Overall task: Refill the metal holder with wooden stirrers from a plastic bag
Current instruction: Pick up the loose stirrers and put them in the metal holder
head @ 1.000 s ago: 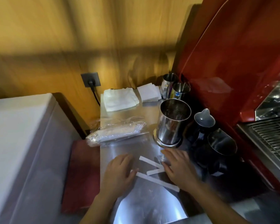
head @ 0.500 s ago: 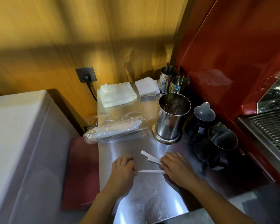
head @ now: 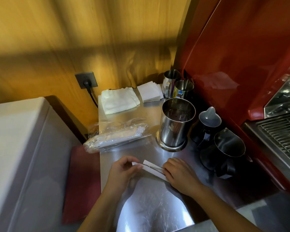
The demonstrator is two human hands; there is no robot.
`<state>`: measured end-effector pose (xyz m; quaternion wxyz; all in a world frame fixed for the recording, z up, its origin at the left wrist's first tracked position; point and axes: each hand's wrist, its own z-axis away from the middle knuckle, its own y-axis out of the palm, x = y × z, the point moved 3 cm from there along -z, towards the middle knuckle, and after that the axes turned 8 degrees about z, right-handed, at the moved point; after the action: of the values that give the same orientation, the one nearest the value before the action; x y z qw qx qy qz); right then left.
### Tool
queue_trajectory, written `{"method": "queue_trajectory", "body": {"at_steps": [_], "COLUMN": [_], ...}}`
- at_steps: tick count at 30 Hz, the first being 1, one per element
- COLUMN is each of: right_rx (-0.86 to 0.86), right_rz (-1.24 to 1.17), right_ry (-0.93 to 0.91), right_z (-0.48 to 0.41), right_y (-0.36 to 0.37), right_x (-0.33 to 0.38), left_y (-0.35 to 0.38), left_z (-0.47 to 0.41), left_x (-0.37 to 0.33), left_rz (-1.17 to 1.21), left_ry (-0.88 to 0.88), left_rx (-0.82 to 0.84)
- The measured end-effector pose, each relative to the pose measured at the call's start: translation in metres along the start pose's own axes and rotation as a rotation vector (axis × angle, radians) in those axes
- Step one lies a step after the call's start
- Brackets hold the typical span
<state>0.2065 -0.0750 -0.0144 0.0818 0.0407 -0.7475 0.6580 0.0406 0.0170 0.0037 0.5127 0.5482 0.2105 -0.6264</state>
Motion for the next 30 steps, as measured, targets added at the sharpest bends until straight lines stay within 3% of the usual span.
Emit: {"method": "queue_trajectory", "body": {"at_steps": [3, 12, 16, 20, 23, 26, 30], "right_rx": [-0.016, -0.263, -0.446, -0.736, -0.833, -0.82, -0.617], "right_rz": [-0.056, -0.359, -0.475, -0.532, -0.625, -0.546, -0.324], "right_ry": [0.063, 0.217, 0.236, 0.175, 0.212, 0.297, 0.361], "right_z": [-0.002, -0.024, -0.035, -0.045, -0.054, -0.063, -0.075], "right_y": [-0.003, -0.081, -0.132, -0.181, -0.203, -0.207, -0.187], "right_x": [-0.001, 0.001, -0.005, -0.017, -0.03, -0.041, -0.05], "left_y": [0.012, 0.053, 0.082, 0.115, 0.135, 0.15, 0.158], "left_z": [0.001, -0.011, -0.011, -0.006, -0.006, -0.015, -0.041], "left_x": [-0.02, -0.111, -0.159, -0.198, -0.217, -0.219, -0.197], "left_rz": [-0.046, -0.325, -0.44, -0.544, -0.546, -0.575, -0.649], "left_ry": [0.146, 0.504, 0.706, 0.954, 1.075, 1.107, 0.964], "left_rx": [-0.049, 0.078, 0.152, 0.19, 0.221, 0.272, 0.269]}}
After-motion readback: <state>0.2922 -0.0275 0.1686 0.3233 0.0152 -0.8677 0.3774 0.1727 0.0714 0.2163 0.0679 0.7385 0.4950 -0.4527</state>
